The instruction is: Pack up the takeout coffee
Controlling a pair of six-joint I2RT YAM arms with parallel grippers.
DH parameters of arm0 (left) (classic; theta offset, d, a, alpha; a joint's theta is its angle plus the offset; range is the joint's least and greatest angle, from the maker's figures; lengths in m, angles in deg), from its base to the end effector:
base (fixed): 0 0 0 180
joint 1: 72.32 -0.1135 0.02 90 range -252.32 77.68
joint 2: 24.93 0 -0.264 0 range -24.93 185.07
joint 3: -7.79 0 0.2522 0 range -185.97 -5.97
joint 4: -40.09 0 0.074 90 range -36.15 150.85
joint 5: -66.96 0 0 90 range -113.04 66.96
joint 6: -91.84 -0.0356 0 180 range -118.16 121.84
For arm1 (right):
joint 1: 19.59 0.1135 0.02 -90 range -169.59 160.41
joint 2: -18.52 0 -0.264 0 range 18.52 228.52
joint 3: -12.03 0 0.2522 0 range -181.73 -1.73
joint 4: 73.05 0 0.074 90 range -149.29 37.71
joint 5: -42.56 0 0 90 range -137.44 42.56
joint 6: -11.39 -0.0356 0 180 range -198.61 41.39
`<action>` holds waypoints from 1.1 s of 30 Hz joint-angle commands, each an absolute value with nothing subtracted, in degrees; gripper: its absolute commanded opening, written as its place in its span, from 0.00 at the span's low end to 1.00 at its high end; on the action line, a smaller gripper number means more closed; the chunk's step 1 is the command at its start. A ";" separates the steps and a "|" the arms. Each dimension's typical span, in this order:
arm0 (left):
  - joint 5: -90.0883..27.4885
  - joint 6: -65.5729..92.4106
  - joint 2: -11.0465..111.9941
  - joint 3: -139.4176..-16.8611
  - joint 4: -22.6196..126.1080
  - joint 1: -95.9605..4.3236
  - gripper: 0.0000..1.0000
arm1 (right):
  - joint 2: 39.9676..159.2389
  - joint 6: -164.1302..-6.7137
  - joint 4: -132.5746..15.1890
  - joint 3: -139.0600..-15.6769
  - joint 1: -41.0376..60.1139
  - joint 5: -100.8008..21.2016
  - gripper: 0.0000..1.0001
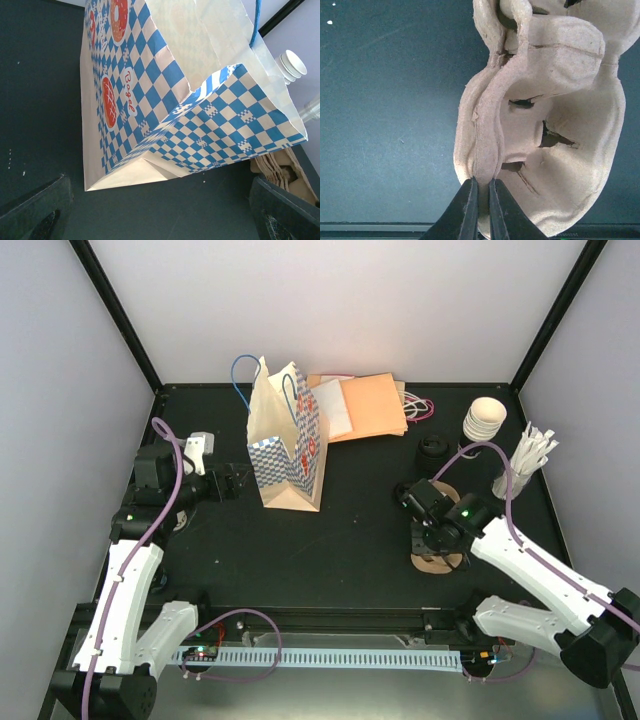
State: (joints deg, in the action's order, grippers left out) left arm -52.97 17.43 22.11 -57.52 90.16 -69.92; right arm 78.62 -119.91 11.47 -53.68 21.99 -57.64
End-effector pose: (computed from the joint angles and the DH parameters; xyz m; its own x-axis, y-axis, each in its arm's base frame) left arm 0.1678 -0.0248 0.3305 -0.6307 -0.2067 -0.7480 0.3015 0.8228 -0.4817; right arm 0.1241 0.1017 0.2600 -0.9658 0.0115 -0.2592 0.0129 0.9999 -0.0036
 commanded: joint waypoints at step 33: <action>-53.40 17.03 21.47 -59.30 90.32 -69.59 0.99 | 75.12 -112.16 13.38 -70.58 21.79 -63.22 0.10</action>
State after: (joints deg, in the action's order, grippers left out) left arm -53.04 17.41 22.05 -57.54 90.32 -69.92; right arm 76.08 -115.23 15.52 -69.02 21.99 -65.99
